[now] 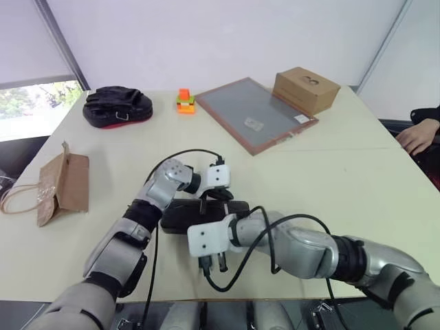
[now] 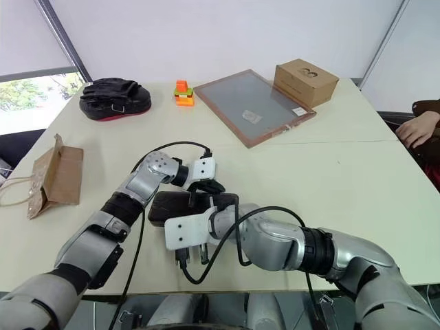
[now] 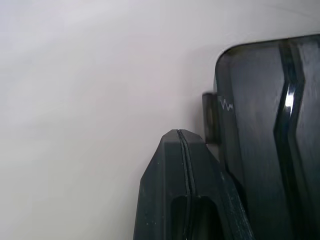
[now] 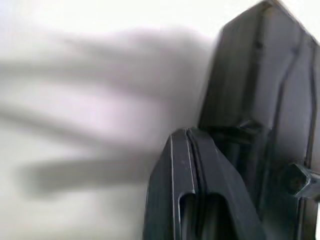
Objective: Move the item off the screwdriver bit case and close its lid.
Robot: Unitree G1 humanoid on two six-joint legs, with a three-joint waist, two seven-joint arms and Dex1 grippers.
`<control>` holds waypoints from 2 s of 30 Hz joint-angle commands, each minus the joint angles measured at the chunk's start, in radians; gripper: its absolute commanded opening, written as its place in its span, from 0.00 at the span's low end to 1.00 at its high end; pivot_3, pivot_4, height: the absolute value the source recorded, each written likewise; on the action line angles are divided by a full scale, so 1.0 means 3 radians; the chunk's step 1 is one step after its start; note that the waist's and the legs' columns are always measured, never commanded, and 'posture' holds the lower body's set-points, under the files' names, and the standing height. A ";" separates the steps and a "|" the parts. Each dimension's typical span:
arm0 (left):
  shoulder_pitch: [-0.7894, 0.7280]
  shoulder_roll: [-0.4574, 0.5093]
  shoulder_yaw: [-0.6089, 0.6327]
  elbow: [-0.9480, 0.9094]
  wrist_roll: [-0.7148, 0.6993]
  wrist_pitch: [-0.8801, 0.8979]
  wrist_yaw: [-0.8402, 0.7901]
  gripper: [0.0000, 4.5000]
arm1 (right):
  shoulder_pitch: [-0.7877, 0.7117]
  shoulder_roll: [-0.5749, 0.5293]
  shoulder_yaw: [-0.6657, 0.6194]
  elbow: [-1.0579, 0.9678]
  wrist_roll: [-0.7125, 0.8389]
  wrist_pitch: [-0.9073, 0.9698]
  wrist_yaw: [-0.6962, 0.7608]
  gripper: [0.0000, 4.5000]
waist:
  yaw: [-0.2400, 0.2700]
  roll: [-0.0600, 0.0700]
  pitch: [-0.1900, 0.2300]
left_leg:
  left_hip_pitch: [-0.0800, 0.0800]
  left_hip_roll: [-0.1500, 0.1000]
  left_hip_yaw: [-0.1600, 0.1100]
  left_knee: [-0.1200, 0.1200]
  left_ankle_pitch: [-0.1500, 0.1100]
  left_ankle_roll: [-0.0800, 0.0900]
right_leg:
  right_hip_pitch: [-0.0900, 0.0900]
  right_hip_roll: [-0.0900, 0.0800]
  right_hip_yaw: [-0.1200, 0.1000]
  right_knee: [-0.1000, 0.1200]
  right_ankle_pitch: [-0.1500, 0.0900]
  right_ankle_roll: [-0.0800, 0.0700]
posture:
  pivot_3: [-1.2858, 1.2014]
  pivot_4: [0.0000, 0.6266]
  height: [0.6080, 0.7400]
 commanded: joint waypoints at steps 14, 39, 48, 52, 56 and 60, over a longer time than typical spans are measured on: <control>-0.0089 0.0262 0.0019 0.0584 0.0086 -0.0090 0.0095 0.00 | 0.0008 -0.0045 -0.0912 -0.0405 -0.0113 0.0372 0.0203 0.01 | -0.0041 0.0006 -0.0006 | -0.0001 0.0003 0.0001 -0.0025 0.0000 0.0000 | -0.0013 0.0005 0.0003 0.0001 -0.0003 0.0005 | 0.52 0.24 1.00; 0.0105 0.0596 0.0005 -0.0130 -0.0126 0.0431 -0.0608 0.00 | 0.0340 0.0349 -0.0548 -0.0323 0.0144 0.0273 0.0112 0.01 | -0.0119 -0.0006 0.0001 | -0.0059 -0.0002 0.0005 -0.0052 0.0005 -0.0009 | -0.0083 0.0004 0.0012 -0.0004 0.0007 -0.0016 | 0.52 0.24 1.00; 0.0159 0.0550 -0.0032 -0.0266 -0.0136 0.0508 -0.0642 0.00 | 0.0334 0.0347 -0.0287 0.0003 -0.0142 0.0017 0.0111 0.01 | -0.0113 -0.0006 0.0001 | -0.0058 -0.0002 0.0004 -0.0052 0.0005 -0.0009 | -0.0081 0.0004 0.0012 -0.0005 0.0007 -0.0016 | 0.52 0.24 1.00; 0.0193 0.0557 -0.0060 -0.0338 -0.0139 0.0555 -0.0707 0.00 | 0.0281 0.0332 -0.0147 0.0143 -0.0358 -0.0117 0.0100 0.01 | -0.0106 -0.0007 0.0001 | -0.0058 -0.0003 0.0004 -0.0052 0.0005 -0.0009 | -0.0081 0.0003 0.0012 -0.0005 0.0007 -0.0016 | 0.52 0.24 1.00; 0.0270 0.0616 -0.0101 -0.0500 -0.0175 0.0686 -0.0880 0.00 | 0.0216 0.0291 -0.0050 0.0281 -0.0647 -0.0221 0.0067 0.01 | -0.0124 -0.0007 0.0001 | -0.0058 -0.0004 0.0004 -0.0052 0.0005 -0.0009 | -0.0081 0.0003 0.0012 -0.0005 0.0007 -0.0016 | 0.52 0.24 1.00; 0.0351 0.0713 -0.0197 -0.0629 -0.0178 0.0765 -0.1098 0.00 | 0.0149 0.0309 -0.0106 0.0354 -0.0857 -0.0149 0.0002 0.01 | -0.0136 -0.0007 0.0001 | -0.0057 0.0000 0.0005 -0.0053 0.0005 -0.0009 | -0.0084 0.0009 0.0012 -0.0003 0.0007 -0.0017 | 0.52 0.24 1.00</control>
